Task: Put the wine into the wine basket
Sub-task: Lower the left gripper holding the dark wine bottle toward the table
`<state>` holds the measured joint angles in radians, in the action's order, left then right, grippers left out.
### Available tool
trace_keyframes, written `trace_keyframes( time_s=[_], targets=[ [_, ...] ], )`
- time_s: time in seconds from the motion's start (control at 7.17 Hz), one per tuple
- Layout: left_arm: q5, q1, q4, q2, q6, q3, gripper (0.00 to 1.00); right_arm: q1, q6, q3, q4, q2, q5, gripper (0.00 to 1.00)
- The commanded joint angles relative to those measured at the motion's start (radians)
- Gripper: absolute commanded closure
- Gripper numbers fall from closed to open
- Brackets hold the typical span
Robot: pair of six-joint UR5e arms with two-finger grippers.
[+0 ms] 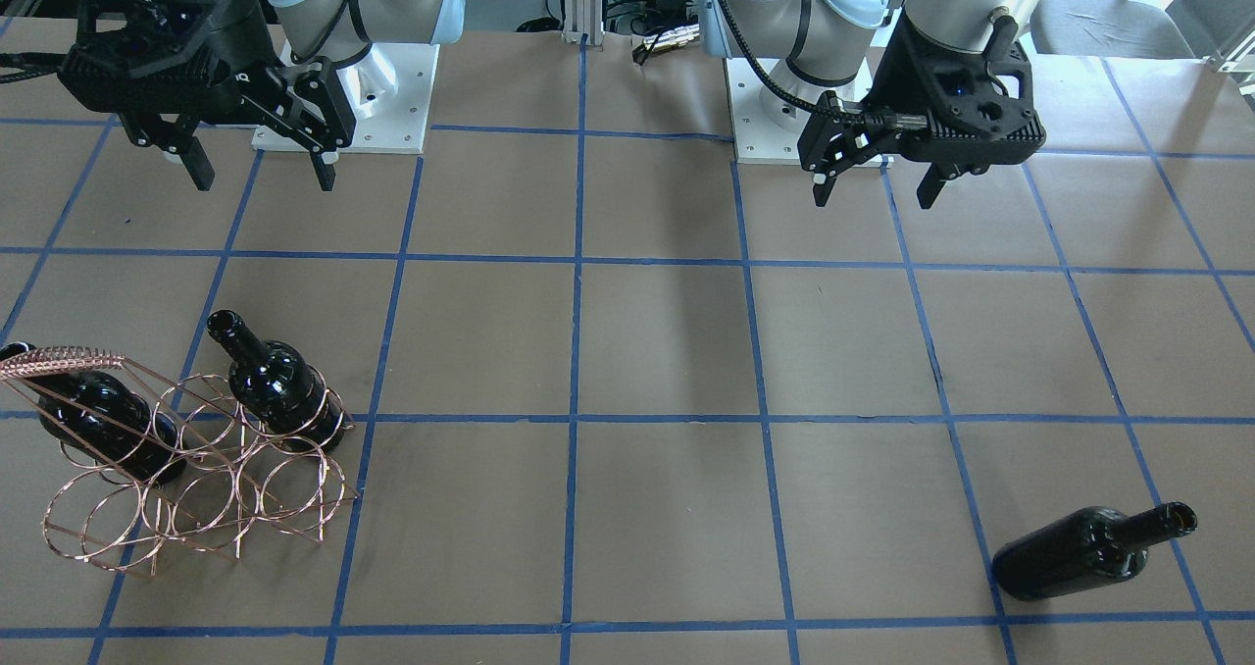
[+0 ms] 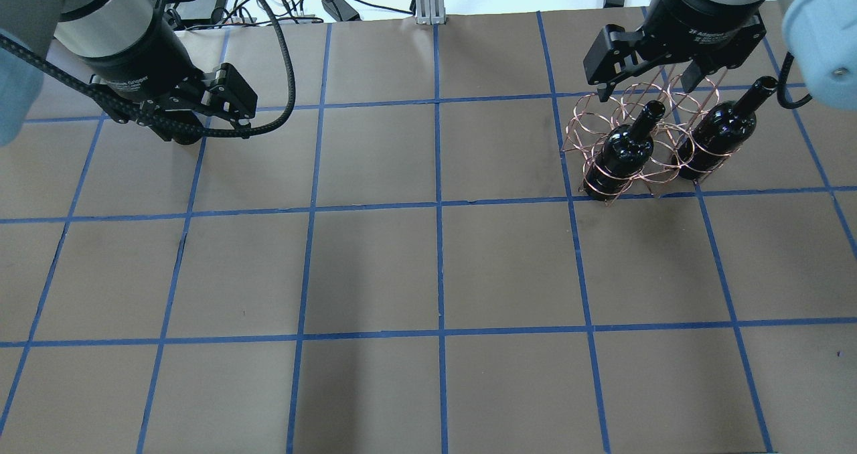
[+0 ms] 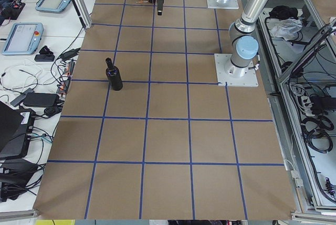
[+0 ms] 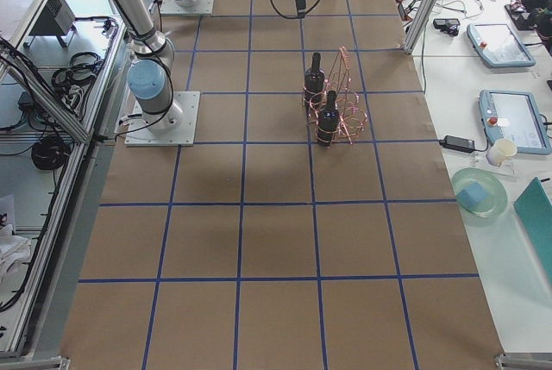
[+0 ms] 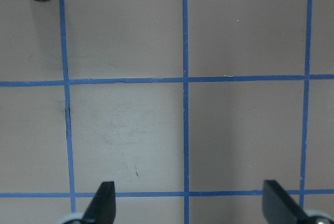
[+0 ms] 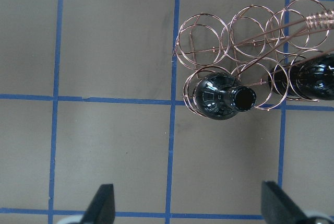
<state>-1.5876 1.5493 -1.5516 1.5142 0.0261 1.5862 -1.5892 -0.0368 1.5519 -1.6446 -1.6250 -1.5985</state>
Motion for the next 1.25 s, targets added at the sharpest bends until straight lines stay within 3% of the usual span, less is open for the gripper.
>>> trace_keyframes(
  time_s=[0.0,1.12],
  targets=[
    [0.0,-0.003,-0.001,0.0,0.0,0.0,0.0,0.0,0.0,0.001,-0.001,0.002,-0.001,0.0],
    [-0.003,-0.051,-0.025,-0.002,0.006,-0.002,0.0,0.0,-0.011,0.001,-0.027,0.005,0.0,0.0]
  ],
)
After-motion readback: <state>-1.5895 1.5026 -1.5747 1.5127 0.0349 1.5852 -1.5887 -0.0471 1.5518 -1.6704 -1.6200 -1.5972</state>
